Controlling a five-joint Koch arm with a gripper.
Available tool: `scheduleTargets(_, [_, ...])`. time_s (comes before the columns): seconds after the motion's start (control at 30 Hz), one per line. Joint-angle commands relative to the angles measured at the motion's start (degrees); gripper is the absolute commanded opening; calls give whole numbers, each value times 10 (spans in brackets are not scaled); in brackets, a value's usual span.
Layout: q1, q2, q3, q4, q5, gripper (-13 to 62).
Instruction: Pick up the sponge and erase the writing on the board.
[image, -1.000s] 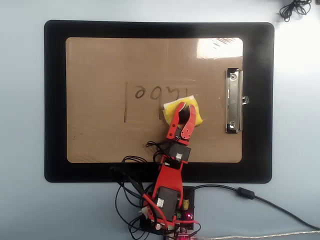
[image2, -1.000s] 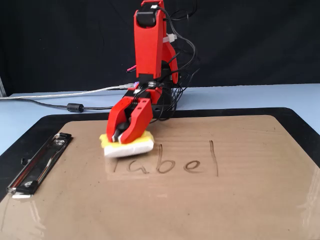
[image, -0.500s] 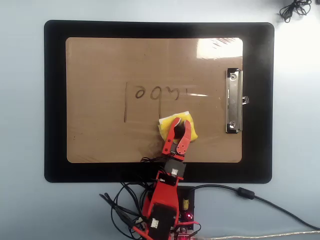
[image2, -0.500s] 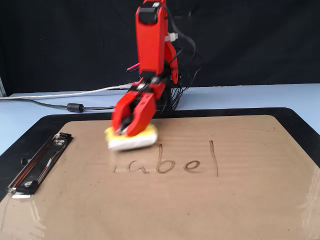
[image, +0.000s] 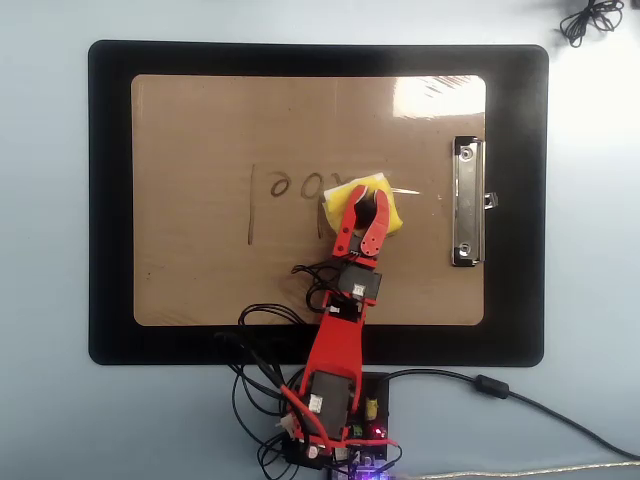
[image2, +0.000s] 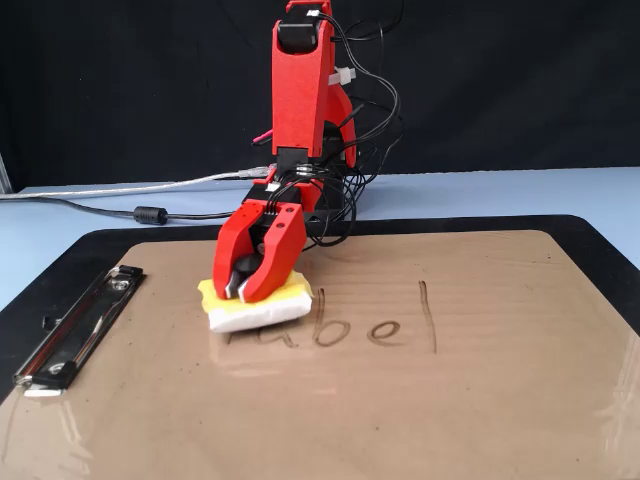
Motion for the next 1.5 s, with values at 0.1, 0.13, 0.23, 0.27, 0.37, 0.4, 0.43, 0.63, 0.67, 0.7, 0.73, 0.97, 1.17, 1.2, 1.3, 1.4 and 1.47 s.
scheduleTargets(0.1, [-20,-131,-213,62,-11,-80])
scheduleTargets(0.13, [-20,-137,-207,62,-11,-80])
scheduleTargets(0.23, [-28,-61,-91,56,-11,-80])
scheduleTargets(0.27, [-34,-18,-38,57,-12,-80])
scheduleTargets(0.37, [-50,-21,-45,61,-25,-80])
scheduleTargets(0.4, [-52,-58,-96,69,-25,-80])
scheduleTargets(0.43, [-56,-115,-169,97,-25,-80])
scheduleTargets(0.63, [-76,51,-40,291,-43,-80])
scheduleTargets(0.67, [-76,132,24,297,-47,-80])
scheduleTargets(0.7, [-78,195,54,319,-47,-80])
scheduleTargets(0.73, [-78,216,56,341,-47,-80])
scheduleTargets(0.97, [-79,-33,-221,320,-27,-80])
scheduleTargets(1.17, [-109,246,67,287,0,-80])
scheduleTargets(1.2, [-111,281,93,294,1,-80])
scheduleTargets(1.3, [-113,222,27,313,1,-80])
scheduleTargets(1.4, [-114,0,-196,297,3,-80])
scheduleTargets(1.47, [-114,18,-186,301,4,-80])
